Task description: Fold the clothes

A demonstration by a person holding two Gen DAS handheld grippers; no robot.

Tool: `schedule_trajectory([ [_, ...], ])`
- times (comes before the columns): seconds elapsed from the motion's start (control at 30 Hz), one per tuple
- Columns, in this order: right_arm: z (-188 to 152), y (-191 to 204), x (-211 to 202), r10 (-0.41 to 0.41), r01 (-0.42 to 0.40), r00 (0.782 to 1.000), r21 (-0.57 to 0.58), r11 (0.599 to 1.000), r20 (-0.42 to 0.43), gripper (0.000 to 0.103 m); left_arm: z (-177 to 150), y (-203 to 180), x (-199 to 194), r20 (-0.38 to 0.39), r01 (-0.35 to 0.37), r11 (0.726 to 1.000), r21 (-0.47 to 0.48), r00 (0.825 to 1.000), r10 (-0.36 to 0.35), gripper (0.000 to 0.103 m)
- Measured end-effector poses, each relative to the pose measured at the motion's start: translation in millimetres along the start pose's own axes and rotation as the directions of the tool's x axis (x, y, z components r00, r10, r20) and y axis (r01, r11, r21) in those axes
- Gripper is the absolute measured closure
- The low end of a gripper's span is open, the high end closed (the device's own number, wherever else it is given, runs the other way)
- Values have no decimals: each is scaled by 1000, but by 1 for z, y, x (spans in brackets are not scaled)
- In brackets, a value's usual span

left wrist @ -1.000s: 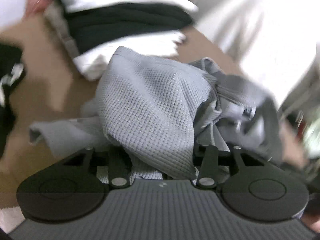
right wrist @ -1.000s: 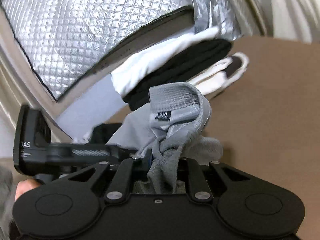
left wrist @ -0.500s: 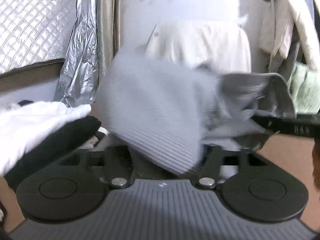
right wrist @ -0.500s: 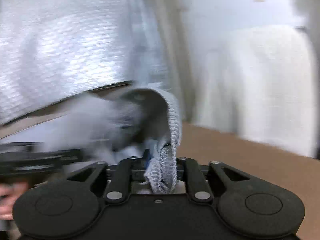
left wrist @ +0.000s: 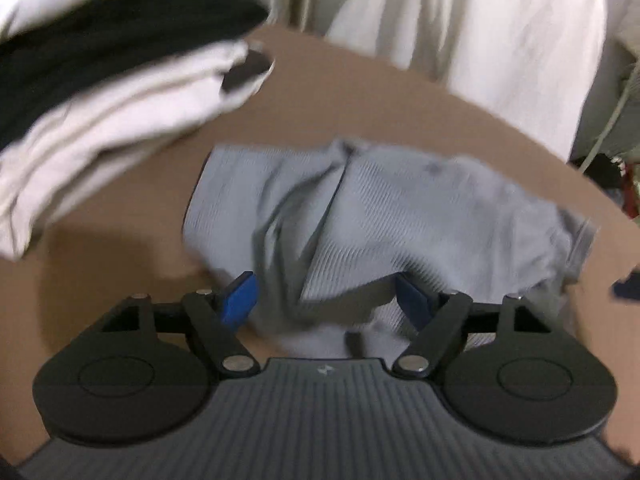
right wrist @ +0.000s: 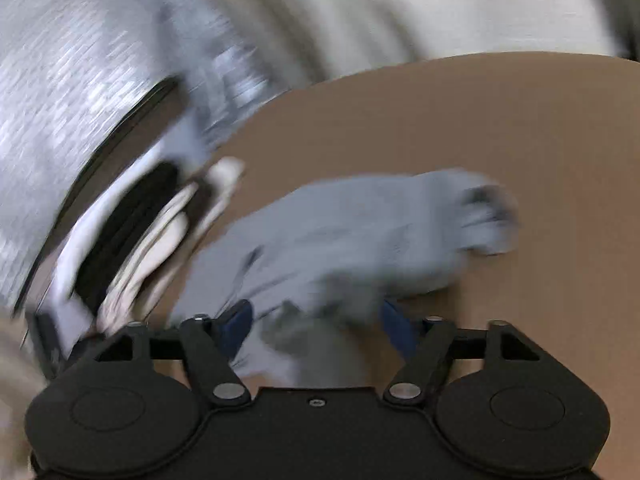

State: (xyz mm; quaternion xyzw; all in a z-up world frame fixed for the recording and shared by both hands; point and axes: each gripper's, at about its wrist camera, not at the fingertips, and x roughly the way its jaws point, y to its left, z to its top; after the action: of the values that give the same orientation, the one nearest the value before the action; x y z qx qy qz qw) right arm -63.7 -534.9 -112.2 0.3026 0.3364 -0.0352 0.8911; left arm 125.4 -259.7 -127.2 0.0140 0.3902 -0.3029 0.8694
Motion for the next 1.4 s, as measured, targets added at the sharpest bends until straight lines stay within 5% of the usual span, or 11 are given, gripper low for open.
schedule_trajectory([
  [0.2,-36,15,64,-158,126,982,-256,958,-107,21,10,2,16,-75,124,992,3,990,-123,24],
  [0.3,-39,19,76,-162,147,987,-308,940,-22,90,10,-2,21,-83,144,989,25,986,-142,17],
  [0.33,-37,23,75,-128,120,992,-309,943,-8,93,10,-3,23,-85,146,989,27,986,-143,17],
  [0.47,-41,55,51,55,-66,998,-331,941,-43,91,11,3,31,-83,146,989,7,986,-145,17],
  [0.67,-83,128,22,257,-393,911,-495,775,-322,90,20,18,10,-41,195,979,-60,979,-197,17],
  [0.8,-77,129,22,88,-266,950,-633,727,-298,77,15,23,10,-59,204,977,-55,976,-207,17],
  [0.87,-57,106,11,76,-250,951,-597,762,-300,45,12,17,14,-88,195,981,-14,977,-195,12],
  [1.1,-12,56,-2,-49,-13,994,-540,842,-102,41,2,-5,22,-91,200,974,101,977,-191,7],
  [1.3,-16,36,55,-209,155,977,-548,822,-36,24,-5,-26,15,-11,121,946,301,992,-124,78],
  [1.37,-11,30,71,-169,116,984,-530,840,-54,94,-2,-28,6,40,98,942,322,992,-117,81],
  [1.4,-7,30,77,-156,112,987,-520,847,-42,96,0,-27,-1,78,78,941,328,991,-109,81],
])
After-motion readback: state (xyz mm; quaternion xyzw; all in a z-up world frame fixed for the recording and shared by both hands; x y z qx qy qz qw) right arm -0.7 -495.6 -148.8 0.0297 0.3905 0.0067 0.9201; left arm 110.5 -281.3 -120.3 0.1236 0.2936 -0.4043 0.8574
